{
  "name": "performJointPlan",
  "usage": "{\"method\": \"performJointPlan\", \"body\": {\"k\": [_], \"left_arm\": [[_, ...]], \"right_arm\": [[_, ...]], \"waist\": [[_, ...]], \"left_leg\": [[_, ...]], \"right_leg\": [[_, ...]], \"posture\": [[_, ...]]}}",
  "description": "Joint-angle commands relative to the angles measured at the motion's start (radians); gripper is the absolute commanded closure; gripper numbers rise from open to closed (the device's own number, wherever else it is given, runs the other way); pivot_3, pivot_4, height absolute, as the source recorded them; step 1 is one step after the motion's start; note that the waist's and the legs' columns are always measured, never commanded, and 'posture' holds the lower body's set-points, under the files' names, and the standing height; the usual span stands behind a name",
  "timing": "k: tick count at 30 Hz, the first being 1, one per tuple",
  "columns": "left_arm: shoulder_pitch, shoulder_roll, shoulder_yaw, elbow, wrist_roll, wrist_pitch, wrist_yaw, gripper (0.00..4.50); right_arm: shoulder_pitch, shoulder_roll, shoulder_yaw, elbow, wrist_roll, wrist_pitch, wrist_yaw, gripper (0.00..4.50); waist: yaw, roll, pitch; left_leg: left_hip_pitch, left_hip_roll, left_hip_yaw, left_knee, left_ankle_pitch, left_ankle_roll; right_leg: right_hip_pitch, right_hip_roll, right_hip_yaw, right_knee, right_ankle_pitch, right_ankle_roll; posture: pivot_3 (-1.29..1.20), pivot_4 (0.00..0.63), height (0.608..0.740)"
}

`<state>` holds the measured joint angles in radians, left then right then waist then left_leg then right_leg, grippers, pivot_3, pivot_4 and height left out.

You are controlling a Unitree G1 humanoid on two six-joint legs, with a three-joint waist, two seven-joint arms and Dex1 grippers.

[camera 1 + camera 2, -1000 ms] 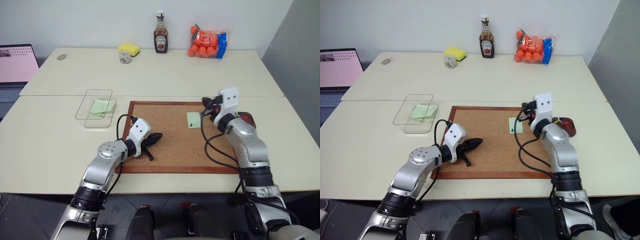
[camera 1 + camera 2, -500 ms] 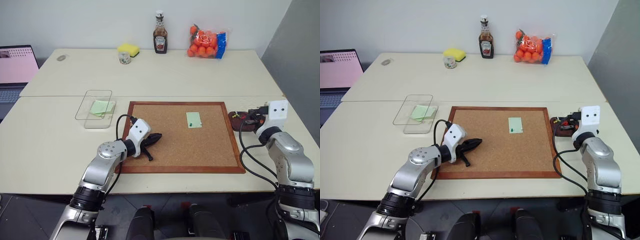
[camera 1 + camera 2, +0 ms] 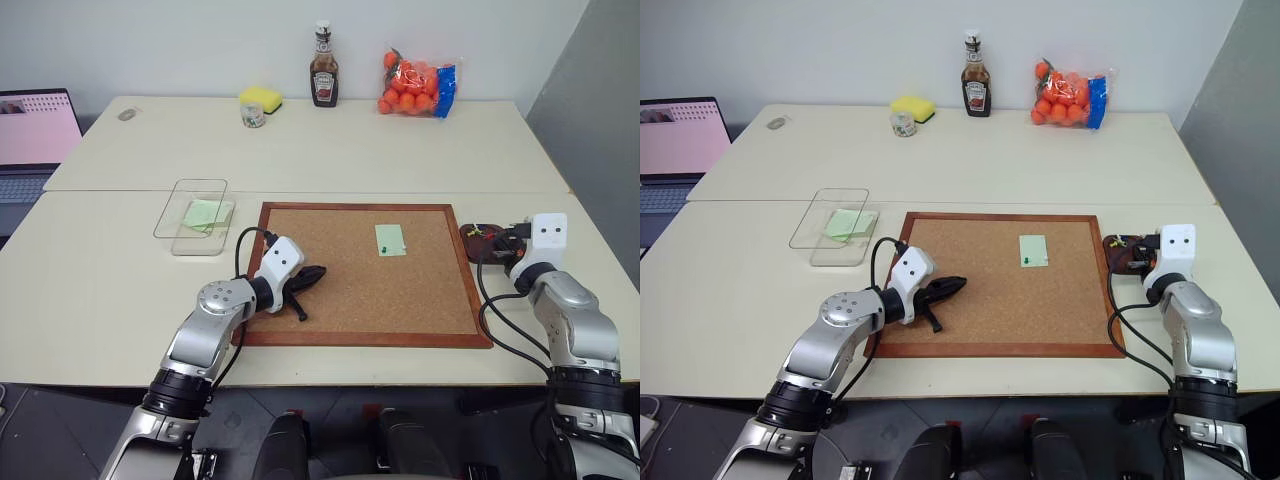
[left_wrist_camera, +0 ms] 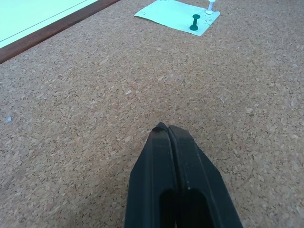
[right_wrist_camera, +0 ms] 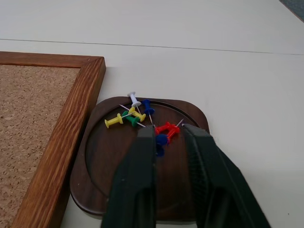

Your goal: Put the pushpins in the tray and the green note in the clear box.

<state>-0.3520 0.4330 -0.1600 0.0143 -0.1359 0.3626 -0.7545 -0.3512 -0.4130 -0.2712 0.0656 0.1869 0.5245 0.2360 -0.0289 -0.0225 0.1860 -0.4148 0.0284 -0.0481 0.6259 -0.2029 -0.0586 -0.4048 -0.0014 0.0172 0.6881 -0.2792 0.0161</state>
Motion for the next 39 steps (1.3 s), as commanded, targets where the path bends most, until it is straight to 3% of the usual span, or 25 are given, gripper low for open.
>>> {"method": "performJointPlan", "body": {"k": [1, 28, 36, 39], "left_arm": [[0.004, -0.005, -0.014, -0.002, 0.008, -0.004, 0.001, 4.5], [0.005, -0.005, -0.016, 0.009, 0.013, -0.017, -0.003, 4.5], [0.002, -0.004, -0.017, 0.016, 0.014, -0.023, -0.005, 4.5], [0.002, -0.003, -0.016, 0.016, 0.014, -0.024, -0.004, 4.5]], "right_arm": [[-0.022, -0.014, -0.002, -0.013, -0.003, -0.029, -0.001, 3.34], [-0.005, -0.004, 0.011, 0.01, -0.031, -0.07, -0.013, 3.34], [-0.018, 0.013, -0.009, -0.013, -0.014, -0.084, -0.029, 2.03], [-0.013, 0.023, -0.018, -0.06, 0.005, -0.092, -0.034, 2.03]], "waist": [[0.0, 0.0, 0.0], [0.0, 0.0, 0.0], [0.0, 0.0, 0.0], [0.0, 0.0, 0.0]], "left_leg": [[0.0, 0.0, 0.0, 0.0, 0.0, 0.0], [0.0, 0.0, 0.0, 0.0, 0.0, 0.0], [0.0, 0.0, 0.0, 0.0, 0.0, 0.0], [0.0, 0.0, 0.0, 0.0, 0.0, 0.0]], "right_leg": [[0.0, 0.0, 0.0, 0.0, 0.0, 0.0], [0.0, 0.0, 0.0, 0.0, 0.0, 0.0], [0.0, 0.0, 0.0, 0.0, 0.0, 0.0], [0.0, 0.0, 0.0, 0.0, 0.0, 0.0]], "posture": [[0.0, 0.15, 0.74], [0.0, 0.15, 0.74], [0.0, 0.15, 0.74], [0.0, 0.15, 0.74]]}}
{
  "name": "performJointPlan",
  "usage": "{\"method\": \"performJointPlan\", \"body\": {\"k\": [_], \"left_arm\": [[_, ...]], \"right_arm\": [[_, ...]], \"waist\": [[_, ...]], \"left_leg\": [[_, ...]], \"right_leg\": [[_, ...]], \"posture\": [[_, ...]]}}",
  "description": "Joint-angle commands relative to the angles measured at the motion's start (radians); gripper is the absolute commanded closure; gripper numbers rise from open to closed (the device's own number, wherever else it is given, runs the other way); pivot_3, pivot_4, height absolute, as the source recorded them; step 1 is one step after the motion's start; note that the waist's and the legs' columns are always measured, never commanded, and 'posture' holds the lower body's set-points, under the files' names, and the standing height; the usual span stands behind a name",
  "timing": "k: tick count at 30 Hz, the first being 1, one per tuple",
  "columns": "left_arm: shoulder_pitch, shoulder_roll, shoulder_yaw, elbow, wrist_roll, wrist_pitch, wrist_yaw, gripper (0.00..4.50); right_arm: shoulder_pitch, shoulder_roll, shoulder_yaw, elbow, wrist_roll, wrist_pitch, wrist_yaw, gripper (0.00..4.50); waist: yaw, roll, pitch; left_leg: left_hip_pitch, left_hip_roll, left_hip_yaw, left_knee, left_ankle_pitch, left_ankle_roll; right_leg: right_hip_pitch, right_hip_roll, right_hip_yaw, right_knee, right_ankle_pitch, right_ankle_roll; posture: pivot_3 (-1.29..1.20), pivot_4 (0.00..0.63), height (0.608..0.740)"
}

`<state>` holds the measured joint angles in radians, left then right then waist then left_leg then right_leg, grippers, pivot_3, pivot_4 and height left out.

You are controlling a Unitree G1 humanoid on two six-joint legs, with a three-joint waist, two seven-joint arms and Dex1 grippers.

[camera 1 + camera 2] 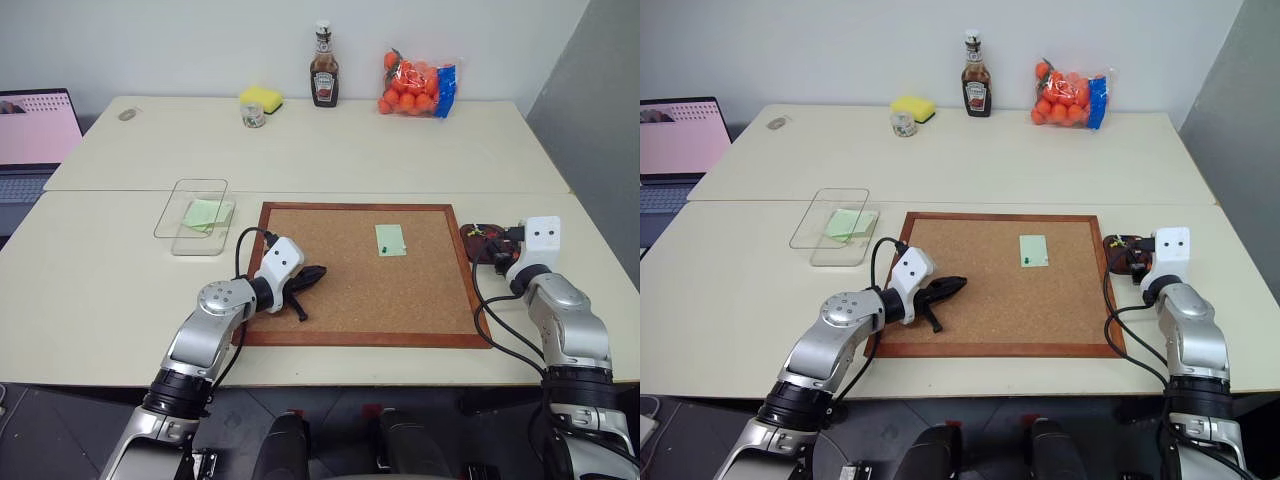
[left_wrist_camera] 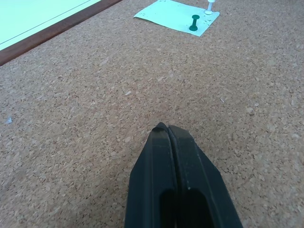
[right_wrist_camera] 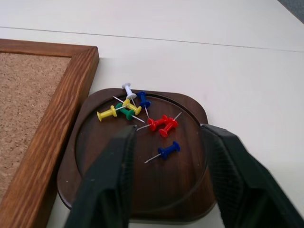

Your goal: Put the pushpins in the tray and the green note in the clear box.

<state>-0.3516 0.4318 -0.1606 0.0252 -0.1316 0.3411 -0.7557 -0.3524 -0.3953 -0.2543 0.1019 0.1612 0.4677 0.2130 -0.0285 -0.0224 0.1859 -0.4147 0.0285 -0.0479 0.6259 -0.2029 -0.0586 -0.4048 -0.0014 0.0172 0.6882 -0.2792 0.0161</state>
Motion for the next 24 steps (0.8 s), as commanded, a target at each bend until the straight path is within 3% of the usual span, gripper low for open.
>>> {"method": "performJointPlan", "body": {"k": [1, 5, 10, 15, 24], "left_arm": [[0.002, -0.001, -0.015, 0.005, 0.01, -0.002, -0.002, 4.5], [0.006, 0.001, -0.013, 0.002, 0.01, -0.002, -0.001, 4.5], [0.009, 0.006, -0.01, 0.001, 0.011, -0.004, -0.001, 4.5], [0.009, 0.011, -0.011, 0.001, 0.013, -0.005, -0.003, 4.5], [0.01, 0.016, -0.012, -0.002, 0.014, -0.005, -0.006, 4.5]], "right_arm": [[-0.008, 0.012, -0.04, -0.122, 0.041, -0.039, -0.01, 2.03], [0.015, 0.044, -0.032, -0.244, 0.089, -0.051, 0.016, 2.03], [0.06, 0.089, 0.113, -0.363, 0.102, 0.012, 0.064, 2.03], [0.052, 0.154, 0.258, -0.313, 0.034, 0.011, 0.035, 2.03], [-0.004, 0.188, 0.293, -0.133, -0.049, -0.065, 0.001, 2.03]], "waist": [[0.0, 0.0, 0.0], [0.0, 0.0, 0.0], [-0.001, 0.0, 0.0], [-0.001, 0.0, 0.0], [-0.001, 0.0, 0.0]], "left_leg": [[0.0, 0.0, 0.0, 0.0, 0.0, 0.0], [0.0, 0.0, -0.001, 0.0, 0.0, 0.0], [0.0, 0.0, -0.001, 0.0, 0.0, 0.0], [0.0, 0.0, -0.001, 0.0, 0.0, 0.0], [0.0, 0.0, -0.001, 0.0, 0.0, 0.0]], "right_leg": [[0.0, 0.0, 0.0, 0.0, 0.0, 0.0], [0.0, 0.0, 0.0, 0.0, 0.0, 0.0], [0.0, 0.0, 0.0, 0.0, 0.0, 0.0], [0.0, 0.0, 0.0, 0.0, 0.0, 0.0], [0.0, 0.0, 0.0, 0.0, 0.0, 0.0]], "posture": [[0.0, 0.15, 0.74], [0.0, 0.15, 0.74], [0.0, 0.15, 0.74], [0.0, 0.15, 0.74], [0.0, 0.15, 0.74]]}}
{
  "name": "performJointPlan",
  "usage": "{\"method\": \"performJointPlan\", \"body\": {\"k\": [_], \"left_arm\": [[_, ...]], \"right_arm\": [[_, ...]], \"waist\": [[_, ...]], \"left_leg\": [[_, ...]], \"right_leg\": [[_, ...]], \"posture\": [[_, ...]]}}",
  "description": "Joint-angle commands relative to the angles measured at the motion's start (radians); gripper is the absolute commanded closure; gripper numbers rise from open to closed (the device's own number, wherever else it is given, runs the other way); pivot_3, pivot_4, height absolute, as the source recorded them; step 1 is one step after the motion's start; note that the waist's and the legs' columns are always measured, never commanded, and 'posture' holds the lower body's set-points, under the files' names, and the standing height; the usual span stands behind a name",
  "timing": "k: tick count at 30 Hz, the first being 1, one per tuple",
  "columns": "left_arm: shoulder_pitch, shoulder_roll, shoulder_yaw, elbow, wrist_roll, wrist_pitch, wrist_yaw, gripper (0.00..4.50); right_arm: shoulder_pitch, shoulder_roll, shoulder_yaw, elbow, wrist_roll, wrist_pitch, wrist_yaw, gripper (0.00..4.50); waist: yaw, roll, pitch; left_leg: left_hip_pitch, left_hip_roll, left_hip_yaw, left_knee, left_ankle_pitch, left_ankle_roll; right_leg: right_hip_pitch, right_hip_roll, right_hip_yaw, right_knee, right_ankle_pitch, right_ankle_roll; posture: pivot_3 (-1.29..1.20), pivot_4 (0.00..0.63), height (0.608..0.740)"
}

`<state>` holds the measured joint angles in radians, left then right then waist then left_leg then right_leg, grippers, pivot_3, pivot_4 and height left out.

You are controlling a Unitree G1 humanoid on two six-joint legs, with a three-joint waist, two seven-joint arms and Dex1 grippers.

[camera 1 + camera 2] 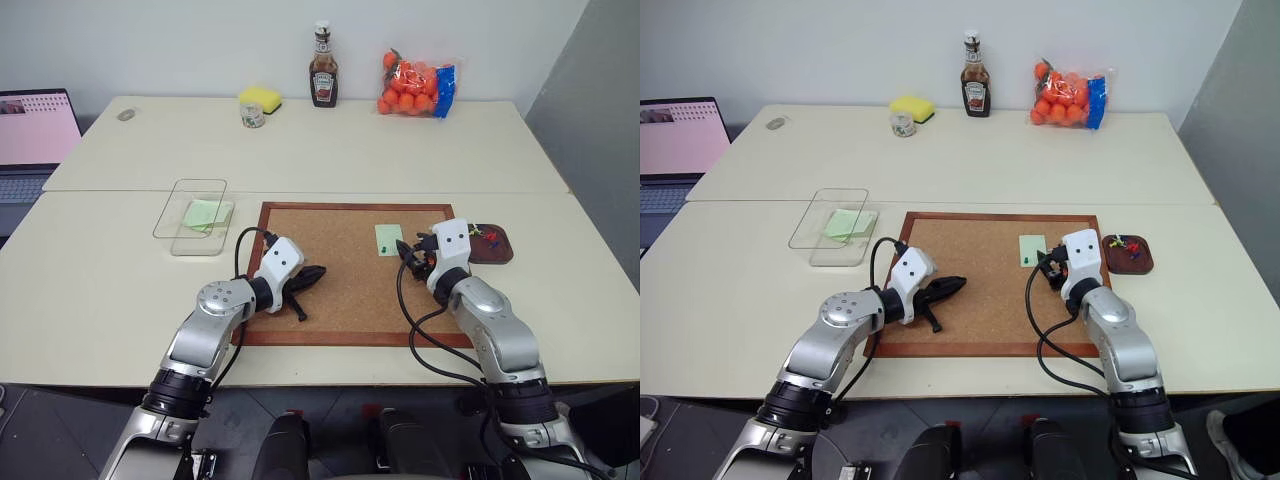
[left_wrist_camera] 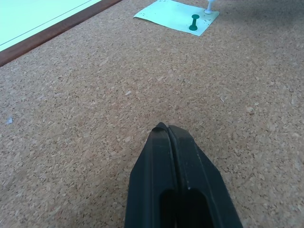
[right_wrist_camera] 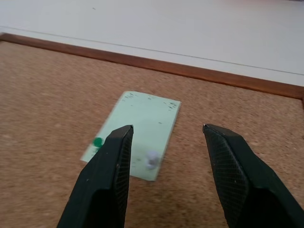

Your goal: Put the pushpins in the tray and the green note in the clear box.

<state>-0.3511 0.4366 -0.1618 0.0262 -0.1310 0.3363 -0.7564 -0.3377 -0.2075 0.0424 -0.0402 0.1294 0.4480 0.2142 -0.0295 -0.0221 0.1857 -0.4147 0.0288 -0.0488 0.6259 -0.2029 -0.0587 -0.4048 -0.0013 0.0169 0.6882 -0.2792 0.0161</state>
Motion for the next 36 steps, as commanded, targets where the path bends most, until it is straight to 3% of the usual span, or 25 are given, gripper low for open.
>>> {"method": "performJointPlan", "body": {"k": [1, 6, 9, 14, 19, 36], "left_arm": [[0.009, 0.011, -0.011, -0.004, 0.014, 0.0, -0.005, 4.5], [0.01, 0.011, -0.011, -0.006, 0.013, 0.001, -0.004, 4.5], [0.01, 0.011, -0.011, -0.006, 0.013, 0.001, -0.004, 4.5], [0.011, 0.01, -0.012, -0.011, 0.013, 0.005, -0.002, 4.5], [0.014, 0.011, -0.012, -0.015, 0.014, 0.007, -0.001, 4.5], [0.025, 0.016, -0.014, -0.011, 0.016, 0.006, -0.002, 4.5]], "right_arm": [[-0.018, 0.0, -0.004, 0.015, -0.019, -0.046, 0.004, 2.03], [-0.013, 0.002, 0.008, 0.033, -0.023, -0.048, 0.025, 2.03], [-0.016, 0.011, 0.01, 0.034, -0.025, -0.05, 0.028, 2.43], [-0.02, 0.018, 0.004, 0.039, -0.028, -0.05, 0.028, 3.58], [-0.018, 0.02, -0.003, 0.033, -0.025, -0.05, 0.033, 4.41], [0.029, 0.09, -0.02, -0.036, -0.01, -0.216, 0.026, 4.41]], "waist": [[0.0, 0.0, 0.0], [0.0, 0.0, 0.0], [0.0, 0.0, 0.0], [0.0, 0.0, 0.0], [0.0, 0.0, 0.0], [0.0, 0.0, 0.0]], "left_leg": [[0.0, 0.0, 0.0, 0.0, 0.0, 0.0], [0.0, 0.0, 0.0, 0.0, 0.0, 0.0], [0.0, 0.0, 0.0, 0.0, 0.0, 0.0], [0.0, 0.0, 0.0, 0.0, 0.0, 0.0], [0.0, 0.0, 0.0, 0.0, 0.0, 0.0], [0.0, 0.0, 0.0, 0.0, 0.0, 0.0]], "right_leg": [[0.0, 0.0, 0.0, 0.0, 0.0, 0.0], [0.0, 0.0, 0.0, 0.0, 0.0, 0.0], [0.0, 0.0, 0.0, 0.0, 0.0, 0.0], [0.0, 0.0, 0.0, 0.0, 0.0, 0.0], [0.0, 0.0, 0.0, 0.0, 0.0, 0.0], [0.0, 0.0, 0.0, 0.0, 0.0, 0.0]], "posture": [[0.0, 0.15, 0.74], [0.0, 0.15, 0.74], [0.0, 0.15, 0.74], [0.0, 0.15, 0.74], [0.0, 0.15, 0.74], [0.0, 0.15, 0.74]]}}
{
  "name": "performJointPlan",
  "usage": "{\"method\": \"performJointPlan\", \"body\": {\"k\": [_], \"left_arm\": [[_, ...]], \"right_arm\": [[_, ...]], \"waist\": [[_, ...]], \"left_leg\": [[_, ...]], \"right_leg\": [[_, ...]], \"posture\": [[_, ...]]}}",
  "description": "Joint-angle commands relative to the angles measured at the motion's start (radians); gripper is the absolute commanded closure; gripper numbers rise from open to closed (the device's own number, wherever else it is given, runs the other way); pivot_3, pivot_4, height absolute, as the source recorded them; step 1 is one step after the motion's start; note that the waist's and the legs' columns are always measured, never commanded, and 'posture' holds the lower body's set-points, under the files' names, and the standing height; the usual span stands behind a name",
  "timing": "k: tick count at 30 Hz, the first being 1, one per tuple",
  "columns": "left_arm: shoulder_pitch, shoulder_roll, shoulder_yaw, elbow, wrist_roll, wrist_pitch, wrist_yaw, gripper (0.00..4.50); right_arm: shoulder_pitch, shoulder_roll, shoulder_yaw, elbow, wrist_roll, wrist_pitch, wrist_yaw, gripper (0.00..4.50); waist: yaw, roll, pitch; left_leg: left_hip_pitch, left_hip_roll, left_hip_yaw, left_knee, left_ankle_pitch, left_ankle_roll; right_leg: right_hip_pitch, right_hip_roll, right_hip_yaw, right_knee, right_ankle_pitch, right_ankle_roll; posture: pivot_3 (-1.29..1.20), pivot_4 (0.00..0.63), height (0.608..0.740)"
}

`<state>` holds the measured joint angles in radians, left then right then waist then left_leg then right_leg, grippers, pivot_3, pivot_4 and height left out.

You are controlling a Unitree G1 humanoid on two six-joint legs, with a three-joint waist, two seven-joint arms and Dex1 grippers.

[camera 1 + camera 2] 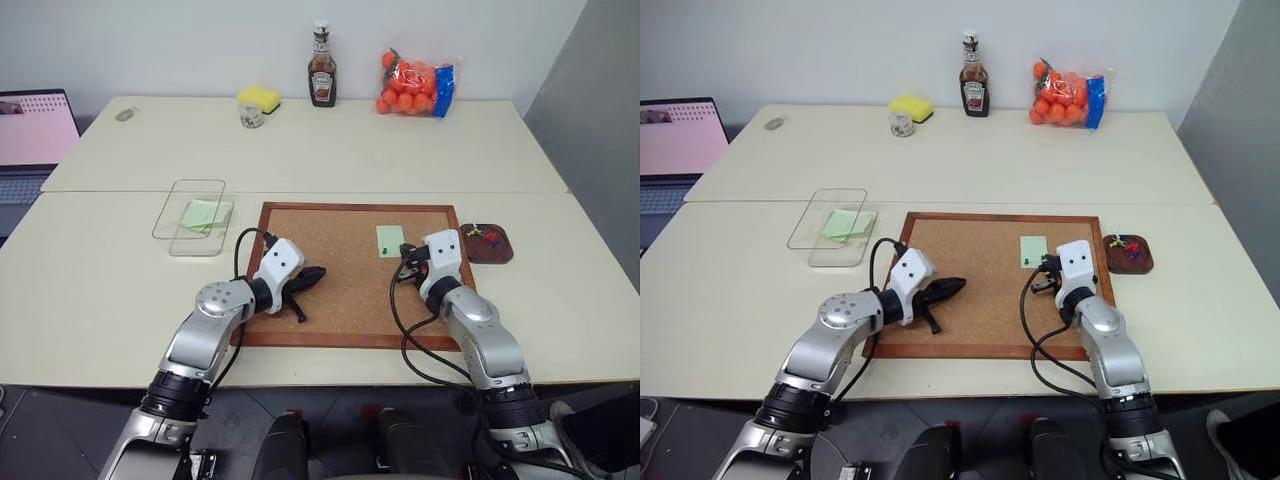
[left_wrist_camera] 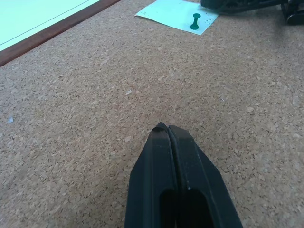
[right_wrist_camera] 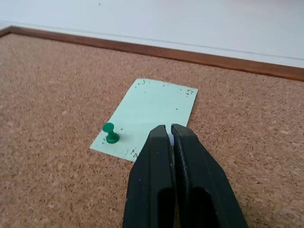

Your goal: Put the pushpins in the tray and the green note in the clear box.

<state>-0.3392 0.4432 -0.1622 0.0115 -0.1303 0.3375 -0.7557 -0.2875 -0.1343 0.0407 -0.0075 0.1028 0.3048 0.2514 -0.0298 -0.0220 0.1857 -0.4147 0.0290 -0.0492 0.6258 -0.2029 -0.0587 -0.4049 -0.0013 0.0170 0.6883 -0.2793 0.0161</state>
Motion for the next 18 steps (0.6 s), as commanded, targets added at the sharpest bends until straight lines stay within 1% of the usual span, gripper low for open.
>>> {"method": "performJointPlan", "body": {"k": [1, 7, 10, 15, 18], "left_arm": [[0.014, 0.009, -0.014, 0.003, 0.015, 0.005, -0.003, 4.5], [0.015, 0.008, -0.016, 0.004, 0.016, 0.004, -0.002, 4.5], [0.016, 0.007, -0.017, 0.003, 0.017, 0.005, -0.001, 4.5], [0.017, 0.007, -0.018, 0.004, 0.016, 0.004, -0.001, 4.5], [0.016, 0.007, -0.02, 0.008, 0.017, 0.001, -0.003, 4.5]], "right_arm": [[-0.023, 0.02, -0.021, -0.067, 0.017, -0.078, -0.013, 4.41], [-0.026, 0.022, -0.044, -0.079, 0.027, -0.082, -0.014, 4.41], [-0.014, 0.003, -0.072, -0.117, 0.034, -0.068, -0.018, 4.41], [0.015, -0.087, -0.189, -0.166, 0.052, -0.038, -0.033, 4.41], [0.022, -0.173, -0.253, -0.119, 0.027, -0.003, -0.045, 4.41]], "waist": [[0.0, 0.0, 0.0], [0.0, 0.0, 0.0], [0.0, 0.0, 0.0], [0.001, 0.0, 0.0], [0.001, 0.0, 0.0]], "left_leg": [[0.0, 0.0, 0.0, 0.0, 0.0, 0.0], [0.0, 0.0, 0.0, 0.0, 0.0, 0.0], [0.0, 0.0, 0.0, 0.0, 0.0, 0.0], [0.0, 0.0, 0.0, 0.0, 0.0, 0.0], [0.0, 0.0, 0.0, 0.0, 0.0, 0.0]], "right_leg": [[0.0, 0.0, 0.0, 0.0, 0.0, 0.0], [0.0, 0.0, 0.0, 0.0, 0.0, 0.0], [0.0, 0.0, 0.0, 0.0, 0.0, 0.0], [0.0, 0.0, 0.0, 0.0, 0.0, 0.0], [0.0, 0.0, 0.0, 0.0, 0.0, 0.0]], "posture": [[0.0, 0.15, 0.74], [0.0, 0.15, 0.74], [0.0, 0.15, 0.74], [0.0, 0.15, 0.74], [0.0, 0.15, 0.74]]}}
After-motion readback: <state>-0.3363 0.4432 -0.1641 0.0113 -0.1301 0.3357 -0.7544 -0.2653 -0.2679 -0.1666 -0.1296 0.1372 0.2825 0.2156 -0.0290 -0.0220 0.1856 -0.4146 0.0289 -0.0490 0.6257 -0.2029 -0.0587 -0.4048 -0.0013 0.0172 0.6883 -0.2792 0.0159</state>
